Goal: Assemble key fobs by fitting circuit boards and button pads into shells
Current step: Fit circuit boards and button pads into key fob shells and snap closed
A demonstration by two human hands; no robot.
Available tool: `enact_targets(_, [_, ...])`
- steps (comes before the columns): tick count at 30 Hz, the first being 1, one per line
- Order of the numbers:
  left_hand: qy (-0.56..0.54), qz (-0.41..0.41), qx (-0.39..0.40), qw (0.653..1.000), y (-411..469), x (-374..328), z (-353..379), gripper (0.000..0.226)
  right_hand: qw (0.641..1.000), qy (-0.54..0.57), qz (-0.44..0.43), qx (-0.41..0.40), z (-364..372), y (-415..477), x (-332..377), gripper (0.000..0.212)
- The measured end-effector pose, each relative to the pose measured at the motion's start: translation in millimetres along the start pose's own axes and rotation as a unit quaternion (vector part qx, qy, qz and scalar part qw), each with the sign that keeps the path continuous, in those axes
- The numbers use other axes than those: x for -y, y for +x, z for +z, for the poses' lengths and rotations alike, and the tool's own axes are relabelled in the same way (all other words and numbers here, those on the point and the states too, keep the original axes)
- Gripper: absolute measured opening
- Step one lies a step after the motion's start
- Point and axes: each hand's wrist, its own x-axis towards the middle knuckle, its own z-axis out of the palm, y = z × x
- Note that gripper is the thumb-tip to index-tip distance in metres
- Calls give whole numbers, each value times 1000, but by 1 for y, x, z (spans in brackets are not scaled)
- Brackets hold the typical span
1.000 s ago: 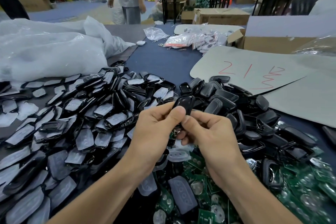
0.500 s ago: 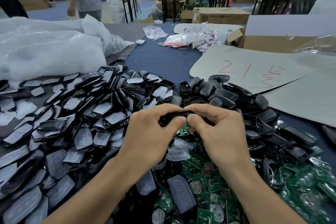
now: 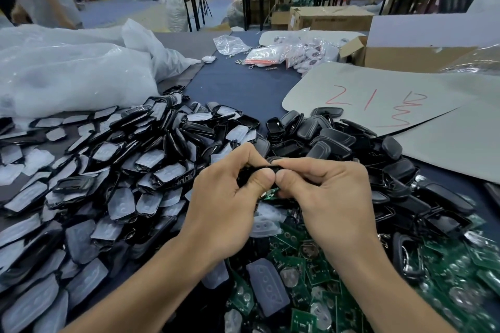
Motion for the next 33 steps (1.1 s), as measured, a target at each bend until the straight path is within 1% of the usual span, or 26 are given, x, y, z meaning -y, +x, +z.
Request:
enact_targets(3, [-18,-2,0,1000,1,0,1,10,1000,3,5,0,1,1,0,23])
enact_targets(5, [-70,-22,-1,997,2,0,2,12,999,31,21,12,0,3,0,20])
enact_targets(7, [-142,-65,-14,988,4,0,5,18,995,83,45,33,-3,5,2,24])
enact_targets(9, [-185,-102,-30,977,4,-1,8,24,992,100,53,47,-5,6,3,34])
enact_targets(11, [-179,-93,-29,979,4,1,9,26,991,111,58,40,-5,6,3,34])
enact_targets(14, [-183,-84,4,980,5,3,7,33,987,140,75,13,-4,7,3,28])
enact_targets(15, [-180,-89,18,980,6,3,5,32,983,158,88,2,-4,9,2,25])
enact_targets(17, [-178,-104,34,978,7,4,3,22,973,196,123,-25,-6,12,0,21])
enact_targets(18, [-172,-112,31,978,8,5,2,26,968,207,139,-36,-7,13,-2,20])
enact_targets(20, [-132,-103,11,986,9,8,0,45,961,220,160,-43,-9,14,-4,18])
enact_targets(22, [-120,-83,1,989,10,8,-2,52,957,229,174,-32,-10,15,-6,17])
enact_targets(23, [-132,-73,3,988,11,7,-2,52,960,218,173,-16,-11,15,-7,17])
enact_targets(24, [-140,-63,1,988,12,7,-3,51,971,180,160,7,-12,16,-8,17])
enact_targets(26, [-117,-43,-20,992,14,7,-4,52,992,29,100,65,-13,14,-11,14])
enact_targets(28, [-91,-36,-22,995,14,7,-5,55,989,-110,42,91,-11,11,-14,8])
enact_targets(29, [-82,-33,-15,996,14,7,-5,57,984,-153,22,92,-10,9,-15,7])
enact_targets(31, [-77,-23,-12,997,14,5,-6,59,981,-170,2,87,-9,9,-16,7])
enact_targets(32, [-92,-19,-13,995,14,5,-6,59,983,-162,-4,89,-10,11,-17,5])
enact_targets(33, [-122,-18,-13,992,15,4,-7,57,985,-146,-8,95,-10,12,-18,9])
